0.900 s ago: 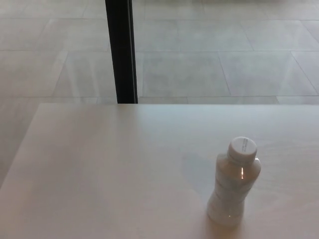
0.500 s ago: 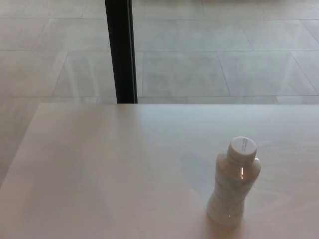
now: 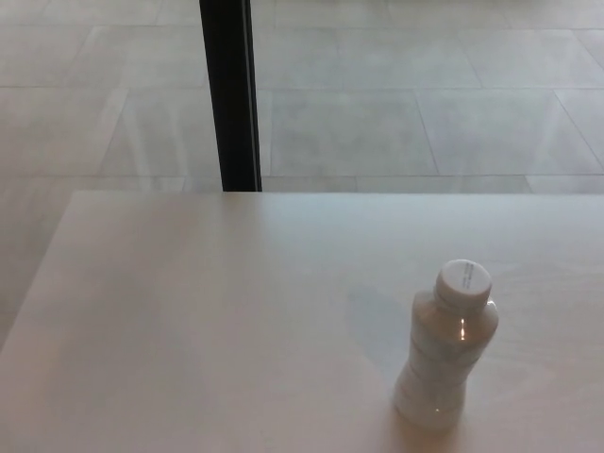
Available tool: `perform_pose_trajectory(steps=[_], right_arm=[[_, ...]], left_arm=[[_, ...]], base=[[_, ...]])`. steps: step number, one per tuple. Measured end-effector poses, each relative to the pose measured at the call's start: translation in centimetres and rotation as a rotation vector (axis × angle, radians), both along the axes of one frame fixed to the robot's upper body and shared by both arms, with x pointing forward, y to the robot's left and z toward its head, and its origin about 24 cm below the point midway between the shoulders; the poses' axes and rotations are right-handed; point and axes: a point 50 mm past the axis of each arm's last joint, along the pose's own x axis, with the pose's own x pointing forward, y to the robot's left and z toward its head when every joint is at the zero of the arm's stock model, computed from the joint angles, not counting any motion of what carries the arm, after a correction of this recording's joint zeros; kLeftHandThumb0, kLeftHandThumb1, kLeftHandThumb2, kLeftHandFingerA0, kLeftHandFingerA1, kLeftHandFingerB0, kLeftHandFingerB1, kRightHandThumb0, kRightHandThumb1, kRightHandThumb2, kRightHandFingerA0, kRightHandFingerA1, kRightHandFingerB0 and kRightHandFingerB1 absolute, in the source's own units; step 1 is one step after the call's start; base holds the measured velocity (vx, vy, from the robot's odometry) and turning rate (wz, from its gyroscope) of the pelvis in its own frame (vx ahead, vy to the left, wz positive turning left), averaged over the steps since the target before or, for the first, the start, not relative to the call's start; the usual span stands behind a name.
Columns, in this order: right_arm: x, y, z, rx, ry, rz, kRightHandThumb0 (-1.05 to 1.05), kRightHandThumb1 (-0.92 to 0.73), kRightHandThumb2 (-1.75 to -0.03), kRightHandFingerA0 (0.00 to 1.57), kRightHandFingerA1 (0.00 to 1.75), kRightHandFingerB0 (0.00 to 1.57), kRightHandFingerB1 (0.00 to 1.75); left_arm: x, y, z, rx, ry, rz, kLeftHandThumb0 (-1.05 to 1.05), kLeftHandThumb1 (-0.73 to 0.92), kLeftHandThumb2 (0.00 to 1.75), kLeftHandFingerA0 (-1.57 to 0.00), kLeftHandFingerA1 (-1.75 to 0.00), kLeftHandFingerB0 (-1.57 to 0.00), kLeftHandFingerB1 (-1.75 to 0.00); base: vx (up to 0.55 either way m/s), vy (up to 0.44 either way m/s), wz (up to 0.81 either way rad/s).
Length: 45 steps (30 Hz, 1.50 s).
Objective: The robot uses its left hand to to lift the bottle kept on the middle of the desk and tilts it towards its right hand. It then uses its right hand to rotate its cap to open it and places the bottle and cap back on the desk
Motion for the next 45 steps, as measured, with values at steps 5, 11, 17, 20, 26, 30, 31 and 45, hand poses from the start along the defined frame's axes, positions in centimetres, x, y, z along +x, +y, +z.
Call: perform_pose_trajectory(steps=[5,11,17,20,26,30,31,45], right_arm=[[2.0,2.1,1.5,-0.042,-0.065,0.103,-0.85,-0.76,-0.63,0.21,0.48,0.16,0.37],[4.2,5.7,2.3,-0.063,-0.119,0.253,-0.38,-0.43,-1.04,0.03,0.51,0.0,0.49],[6.0,10.0,2.9,-0.057,-0.171,0.416,-0.38,-0.46,-1.05,0.03,0.51,0.0,0.49],[6.7,11.9,3.3,-0.052,-0.188,0.49,-0.38,-0.46,-1.06,0.03,0.51,0.0,0.49],[7.4,14.1,3.7,-0.04,-0.195,0.571,-0.75,-0.8,-0.65,0.25,0.43,0.17,0.27],[7.5,14.7,3.8,-0.036,-0.193,0.59,-0.76,-0.79,-0.65,0.26,0.45,0.19,0.27],[7.5,14.8,3.8,-0.033,-0.191,0.594,-0.76,-0.8,-0.64,0.25,0.45,0.16,0.27],[7.7,15.1,4.0,0.019,-0.165,0.593,-0.75,-0.62,-0.96,0.26,0.56,0.14,0.42]], left_arm=[[4.9,-3.0,3.9,0.057,-0.157,-0.166,-0.4,0.54,1.11,-0.04,-0.55,-0.01,-0.51],[8.9,-7.8,8.2,0.106,-0.309,-0.377,-0.39,0.57,1.12,-0.04,-0.54,-0.01,-0.51],[11.1,-13.6,11.5,0.134,-0.415,-0.603,-0.69,0.79,0.61,-0.17,-0.5,-0.18,-0.39],[11.7,-16.5,12.5,0.126,-0.442,-0.71,-0.74,0.76,0.61,-0.2,-0.5,-0.2,-0.38],[12.3,-20.6,12.4,0.089,-0.41,-0.861,-0.39,0.47,1.06,-0.02,-0.53,0.0,-0.49],[12.4,-22.6,11.6,0.051,-0.36,-0.93,-0.38,0.48,1.07,-0.03,-0.53,0.0,-0.5],[12.5,-23.1,11.4,0.042,-0.345,-0.947,-0.71,0.77,0.63,-0.1,-0.48,-0.09,-0.35],[14.1,-30.1,7.6,0.08,-0.054,-1.141,-0.98,0.62,1.01,0.0,-0.23,0.0,-0.12]], base=[[0.0,0.0,0.0],[0.0,0.0,0.0],[0.0,0.0,0.0],[0.0,0.0,0.0],[0.0,0.0,0.0],[0.0,0.0,0.0],[0.0,0.0,0.0],[0.0,0.0,0.0]])
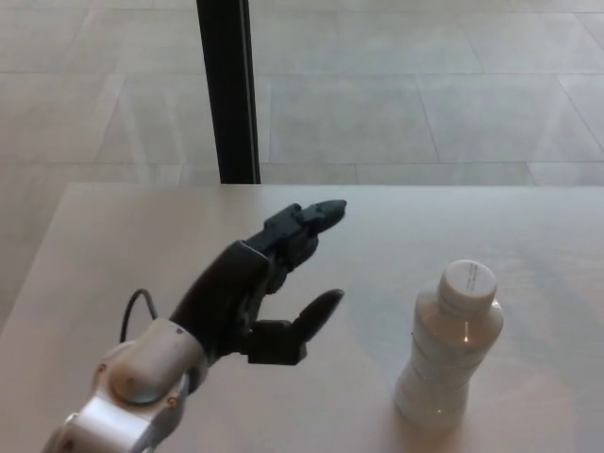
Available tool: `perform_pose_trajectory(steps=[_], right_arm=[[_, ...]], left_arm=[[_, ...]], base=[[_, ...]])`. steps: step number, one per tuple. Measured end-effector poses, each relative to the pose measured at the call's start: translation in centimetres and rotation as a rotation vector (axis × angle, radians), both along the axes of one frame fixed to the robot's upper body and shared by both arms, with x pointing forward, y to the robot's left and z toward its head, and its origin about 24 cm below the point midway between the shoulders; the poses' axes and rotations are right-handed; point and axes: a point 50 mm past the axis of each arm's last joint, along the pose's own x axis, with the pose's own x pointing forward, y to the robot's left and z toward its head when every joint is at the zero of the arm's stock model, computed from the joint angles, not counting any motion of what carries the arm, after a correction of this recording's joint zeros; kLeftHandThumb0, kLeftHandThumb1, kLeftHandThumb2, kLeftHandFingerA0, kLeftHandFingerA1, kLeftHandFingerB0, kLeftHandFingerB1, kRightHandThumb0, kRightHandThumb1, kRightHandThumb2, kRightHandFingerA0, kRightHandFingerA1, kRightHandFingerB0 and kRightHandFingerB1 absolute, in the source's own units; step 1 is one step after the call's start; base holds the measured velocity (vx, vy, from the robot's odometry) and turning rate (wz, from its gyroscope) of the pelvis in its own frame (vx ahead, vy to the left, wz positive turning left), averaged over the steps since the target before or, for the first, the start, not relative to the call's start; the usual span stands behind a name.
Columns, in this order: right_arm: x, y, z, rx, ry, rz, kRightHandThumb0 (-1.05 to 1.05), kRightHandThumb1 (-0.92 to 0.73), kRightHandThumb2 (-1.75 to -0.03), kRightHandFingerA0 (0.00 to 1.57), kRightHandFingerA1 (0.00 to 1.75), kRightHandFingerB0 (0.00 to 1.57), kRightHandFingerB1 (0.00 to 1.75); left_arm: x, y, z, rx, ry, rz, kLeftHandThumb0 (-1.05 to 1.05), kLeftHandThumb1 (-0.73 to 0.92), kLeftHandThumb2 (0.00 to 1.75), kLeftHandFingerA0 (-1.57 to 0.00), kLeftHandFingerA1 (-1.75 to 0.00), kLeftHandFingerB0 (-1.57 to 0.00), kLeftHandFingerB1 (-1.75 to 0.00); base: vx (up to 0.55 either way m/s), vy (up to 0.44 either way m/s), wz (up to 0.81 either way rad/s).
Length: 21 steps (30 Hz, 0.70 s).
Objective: The robot uses its left hand to to lift the bottle kept on the middle of the desk and tilts it towards its right hand. It then uses its right hand to rotate its cap to open it and places the bottle and cap back on the desk
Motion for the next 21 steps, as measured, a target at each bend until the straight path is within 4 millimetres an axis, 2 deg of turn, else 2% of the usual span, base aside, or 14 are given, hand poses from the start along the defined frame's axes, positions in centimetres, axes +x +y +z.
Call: perform_pose_trajectory(steps=[4,7,11,12,13,14,15,19,20,21], right_arm=[[0.0,0.1,-0.2,0.02,0.007,-0.004,-0.73,-0.62,-0.96,0.26,0.56,0.16,0.43],[0.0,0.2,-0.4,0.033,0.011,-0.005,-0.72,-0.62,-0.95,0.27,0.56,0.16,0.43],[0.0,0.3,-0.6,0.045,0.016,-0.007,-0.73,-0.61,-0.96,0.29,0.57,0.18,0.43],[0.0,0.3,-0.6,0.047,0.016,-0.008,-0.72,-0.77,-0.64,0.35,0.51,0.25,0.29],[0.0,0.3,-0.6,0.048,0.016,-0.008,-0.72,-0.77,-0.63,0.36,0.51,0.25,0.3],[0.0,0.3,-0.6,0.049,0.016,-0.009,-0.73,-0.61,-0.98,0.33,0.59,0.17,0.44],[0.0,0.3,-0.6,0.049,0.016,-0.01,-0.74,-0.77,-0.64,0.39,0.51,0.28,0.3],[-0.1,0.1,-0.6,0.05,0.018,-0.021,-0.73,-0.77,-0.63,0.37,0.52,0.27,0.29],[-0.1,0.1,-0.6,0.05,0.018,-0.023,-0.73,-0.6,-0.98,0.33,0.6,0.18,0.44],[-0.1,0.1,-0.6,0.05,0.018,-0.024,-0.71,-0.76,-0.63,0.39,0.53,0.29,0.3]], left_arm=[[0.4,-1.6,-0.4,0.017,0.035,-0.006,-0.97,0.61,1.0,0.0,-0.23,0.0,-0.13],[0.8,-2.4,-0.6,0.025,0.058,0.001,-0.91,0.55,0.97,0.0,-0.32,0.0,-0.22],[1.2,-2.8,-1.2,0.055,0.088,0.032,-0.93,0.58,0.99,0.0,-0.29,0.0,-0.17],[1.2,-2.8,-1.3,0.068,0.093,0.036,-0.96,0.6,1.0,0.0,-0.26,0.0,-0.14],[1.2,-2.8,-1.5,0.081,0.097,0.041,-1.0,0.63,1.01,0.0,-0.23,0.0,-0.08],[1.2,-2.7,-1.6,0.097,0.101,0.047,-0.84,0.69,0.7,0.0,-0.09,0.0,-0.1],[1.2,-2.6,-1.7,0.106,0.104,0.051,-1.05,0.64,1.01,0.0,-0.17,0.0,0.0],[0.8,-1.8,-3.0,0.142,0.144,0.09,-1.03,0.61,1.01,0.0,-0.2,0.0,-0.02],[0.7,-1.5,-3.6,0.148,0.162,0.102,-0.91,0.58,0.81,0.0,0.0,0.0,0.0],[0.6,-1.4,-3.9,0.154,0.174,0.108,-0.93,0.56,0.81,0.0,0.0,0.0,0.0]], base=[[0.0,0.0,0.0],[0.0,0.0,0.0],[0.0,0.0,0.0],[0.0,0.0,0.0],[0.0,0.0,0.0],[0.0,0.0,0.0],[0.0,0.0,0.0],[0.0,0.0,0.0],[0.0,0.0,0.0],[0.0,0.0,0.0]])
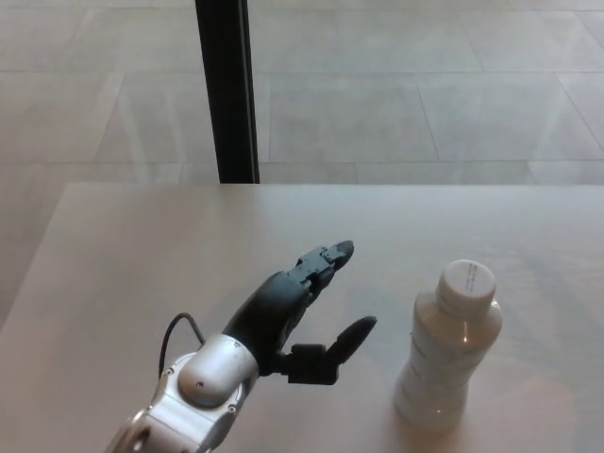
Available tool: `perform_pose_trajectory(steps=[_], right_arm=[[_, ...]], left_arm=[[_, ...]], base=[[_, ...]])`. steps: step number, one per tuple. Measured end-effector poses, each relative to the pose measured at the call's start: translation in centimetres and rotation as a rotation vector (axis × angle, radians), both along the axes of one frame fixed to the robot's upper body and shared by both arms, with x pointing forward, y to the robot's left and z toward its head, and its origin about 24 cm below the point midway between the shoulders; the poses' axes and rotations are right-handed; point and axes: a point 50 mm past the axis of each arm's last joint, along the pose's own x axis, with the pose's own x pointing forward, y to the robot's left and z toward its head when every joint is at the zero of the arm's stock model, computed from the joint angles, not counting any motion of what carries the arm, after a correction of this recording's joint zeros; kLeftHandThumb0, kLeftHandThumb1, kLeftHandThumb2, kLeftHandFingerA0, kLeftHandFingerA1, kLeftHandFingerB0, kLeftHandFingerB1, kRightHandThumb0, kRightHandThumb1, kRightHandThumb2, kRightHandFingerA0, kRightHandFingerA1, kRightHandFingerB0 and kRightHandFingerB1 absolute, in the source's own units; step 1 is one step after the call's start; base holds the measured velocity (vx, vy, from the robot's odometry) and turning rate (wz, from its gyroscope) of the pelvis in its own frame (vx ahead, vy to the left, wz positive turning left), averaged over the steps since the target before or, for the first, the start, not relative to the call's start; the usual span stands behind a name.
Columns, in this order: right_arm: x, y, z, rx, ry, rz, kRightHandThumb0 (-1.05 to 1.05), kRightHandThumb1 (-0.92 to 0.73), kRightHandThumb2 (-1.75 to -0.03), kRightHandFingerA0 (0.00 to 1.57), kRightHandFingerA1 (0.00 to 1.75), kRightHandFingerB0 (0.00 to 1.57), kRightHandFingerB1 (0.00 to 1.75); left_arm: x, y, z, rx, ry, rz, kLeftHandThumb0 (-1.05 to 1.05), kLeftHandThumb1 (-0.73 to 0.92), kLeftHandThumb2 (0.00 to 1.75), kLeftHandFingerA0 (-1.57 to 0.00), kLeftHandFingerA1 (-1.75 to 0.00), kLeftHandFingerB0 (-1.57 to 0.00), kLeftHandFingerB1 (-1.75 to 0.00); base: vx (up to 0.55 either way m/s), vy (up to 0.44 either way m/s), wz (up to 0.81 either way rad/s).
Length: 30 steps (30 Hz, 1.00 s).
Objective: The robot uses its left hand to to lift the bottle kept on the middle of the desk and tilts it towards its right hand. It then uses its right hand to rotate its cap to open it and places the bottle and cap back on the desk
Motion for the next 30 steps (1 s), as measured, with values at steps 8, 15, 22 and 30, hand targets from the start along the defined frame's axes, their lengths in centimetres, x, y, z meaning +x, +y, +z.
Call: perform_pose_trajectory(steps=[8,15,22,30], right_arm=[[0.0,0.0,0.0,-0.002,0.001,-0.007,-0.71,-0.72,-0.62,0.42,0.56,0.35,0.32],[-0.1,0.1,-0.2,0.006,-0.001,-0.02,-0.66,-0.72,-0.62,0.42,0.56,0.36,0.32],[-0.1,0.1,-0.3,0.0,0.001,-0.031,-0.71,-0.72,-0.62,0.41,0.56,0.35,0.32],[-0.1,0.2,-0.4,0.006,0.002,-0.033,-0.65,-0.71,-0.62,0.42,0.55,0.37,0.32]], left_arm=[[-0.8,0.5,-2.7,-0.005,0.107,0.029,-0.97,0.6,0.59,0.0,0.0,0.0,0.0],[-1.0,-0.9,-2.7,-0.065,0.117,0.015,-1.04,0.57,0.98,0.0,-0.27,0.0,-0.02],[-0.9,-2.4,-2.0,-0.109,0.1,0.01,-0.96,0.59,0.59,0.0,0.0,0.0,0.0],[-1.1,-3.6,-2.0,-0.076,0.06,0.017,-0.97,0.48,0.79,0.0,0.0,0.0,0.0]], base=[[0.0,0.0,0.0],[0.0,0.0,0.0],[0.0,0.0,0.0],[0.0,0.0,0.0]])
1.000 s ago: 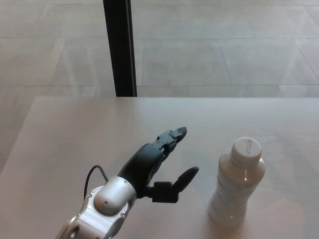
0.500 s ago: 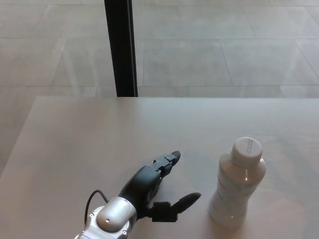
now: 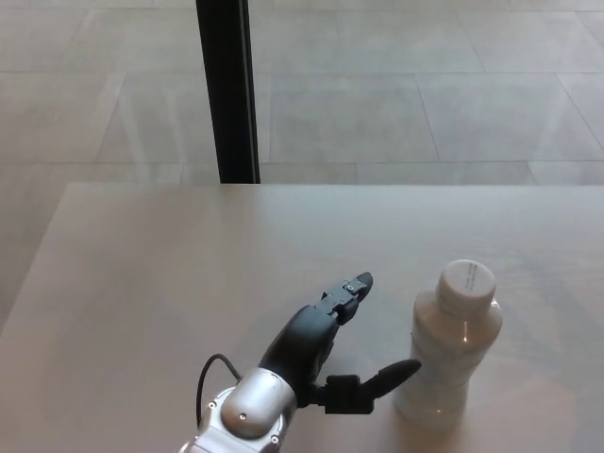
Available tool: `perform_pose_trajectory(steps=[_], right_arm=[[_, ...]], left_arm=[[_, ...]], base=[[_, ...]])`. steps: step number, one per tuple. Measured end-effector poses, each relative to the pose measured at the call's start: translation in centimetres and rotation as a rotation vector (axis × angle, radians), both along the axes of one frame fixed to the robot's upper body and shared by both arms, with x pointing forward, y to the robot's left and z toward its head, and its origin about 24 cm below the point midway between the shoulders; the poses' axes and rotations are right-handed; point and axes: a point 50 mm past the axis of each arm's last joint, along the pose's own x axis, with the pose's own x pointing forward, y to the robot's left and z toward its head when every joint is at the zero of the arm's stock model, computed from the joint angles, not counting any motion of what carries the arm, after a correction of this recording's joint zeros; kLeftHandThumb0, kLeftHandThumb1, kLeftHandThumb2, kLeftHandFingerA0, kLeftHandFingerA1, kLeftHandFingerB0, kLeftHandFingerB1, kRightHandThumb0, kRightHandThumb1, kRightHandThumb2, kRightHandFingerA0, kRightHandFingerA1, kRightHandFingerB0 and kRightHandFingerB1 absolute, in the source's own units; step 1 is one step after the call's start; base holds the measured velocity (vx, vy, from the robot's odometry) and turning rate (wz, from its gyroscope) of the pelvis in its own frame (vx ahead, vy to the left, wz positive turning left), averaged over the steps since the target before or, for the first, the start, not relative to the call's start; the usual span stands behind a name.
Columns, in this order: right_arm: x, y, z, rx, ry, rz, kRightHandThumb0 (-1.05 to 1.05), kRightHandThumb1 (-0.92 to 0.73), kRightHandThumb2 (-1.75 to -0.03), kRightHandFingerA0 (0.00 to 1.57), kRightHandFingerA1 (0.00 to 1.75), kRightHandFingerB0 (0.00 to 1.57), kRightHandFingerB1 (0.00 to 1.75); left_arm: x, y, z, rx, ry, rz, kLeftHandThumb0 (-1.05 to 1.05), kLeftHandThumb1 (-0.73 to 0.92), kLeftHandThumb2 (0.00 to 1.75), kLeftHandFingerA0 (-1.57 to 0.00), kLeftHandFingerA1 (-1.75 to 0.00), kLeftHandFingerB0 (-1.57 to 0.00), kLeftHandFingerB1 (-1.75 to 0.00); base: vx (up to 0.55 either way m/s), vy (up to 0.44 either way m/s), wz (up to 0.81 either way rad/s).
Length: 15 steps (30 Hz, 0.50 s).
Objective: The robot uses its left hand to to lift the bottle kept on the middle of the desk and tilts it towards its right hand. It then uses its right hand to rotate its cap to open it and places the bottle and cap back on the desk
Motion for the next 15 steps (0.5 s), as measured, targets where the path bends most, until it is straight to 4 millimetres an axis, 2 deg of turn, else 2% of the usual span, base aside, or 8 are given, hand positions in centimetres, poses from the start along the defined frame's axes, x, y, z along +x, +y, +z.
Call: perform_pose_trajectory(steps=[1,2,4,5,6,9,10,15], right_arm=[[0.0,0.0,0.0,0.003,0.0,0.0,-0.66,-0.71,-0.62,0.43,0.57,0.37,0.32],[0.0,0.1,-0.1,0.004,0.0,0.0,-0.67,-0.7,-0.62,0.43,0.58,0.38,0.32],[0.0,0.1,-0.1,0.005,0.0,-0.001,-0.68,-0.7,-0.62,0.43,0.59,0.38,0.32],[0.0,0.1,-0.1,0.005,0.0,-0.001,-0.68,-0.7,-0.61,0.44,0.6,0.38,0.32],[0.0,0.1,-0.1,0.005,0.0,-0.001,-0.67,-0.71,-0.62,0.43,0.6,0.38,0.33],[0.0,0.1,-0.1,0.004,0.0,-0.002,-0.68,-0.7,-0.62,0.41,0.59,0.38,0.33],[0.0,0.0,-0.1,0.004,0.0,-0.003,-0.69,-0.71,-0.62,0.4,0.6,0.37,0.32],[0.0,0.0,-0.2,0.006,0.003,-0.007,-0.69,-0.69,-0.61,0.42,0.61,0.38,0.32]], left_arm=[[-0.1,-0.2,-0.1,0.01,-0.007,-0.005,-0.98,0.61,0.59,0.0,0.0,0.0,0.0],[-0.1,-0.3,-0.2,0.02,-0.012,-0.01,-0.98,0.49,0.79,0.0,0.0,0.0,0.0],[-0.3,-0.6,-0.4,0.042,-0.023,-0.026,-0.93,0.54,0.71,0.0,0.0,0.0,0.0],[-0.4,-0.7,-0.6,0.051,-0.025,-0.033,-0.94,0.59,0.58,0.0,0.0,0.0,0.0],[-0.5,-0.7,-0.7,0.057,-0.028,-0.038,-0.95,0.49,0.78,0.0,0.0,0.0,0.0],[-0.9,-0.9,-1.1,0.068,-0.023,-0.046,-0.98,0.49,0.8,0.0,0.0,0.0,0.0],[-0.9,-0.9,-1.2,0.072,-0.023,-0.047,-0.98,0.61,0.59,0.0,0.0,0.0,0.0],[-1.0,-1.5,-1.4,0.083,-0.025,-0.061,-1.0,0.62,0.6,0.0,0.0,0.0,0.0]], base=[[0.0,0.0,0.0],[0.0,0.0,0.0],[0.0,0.0,0.0],[0.0,0.0,0.0],[0.0,0.0,0.0],[0.0,0.0,0.0],[0.0,0.0,0.0],[0.0,0.0,0.0]])
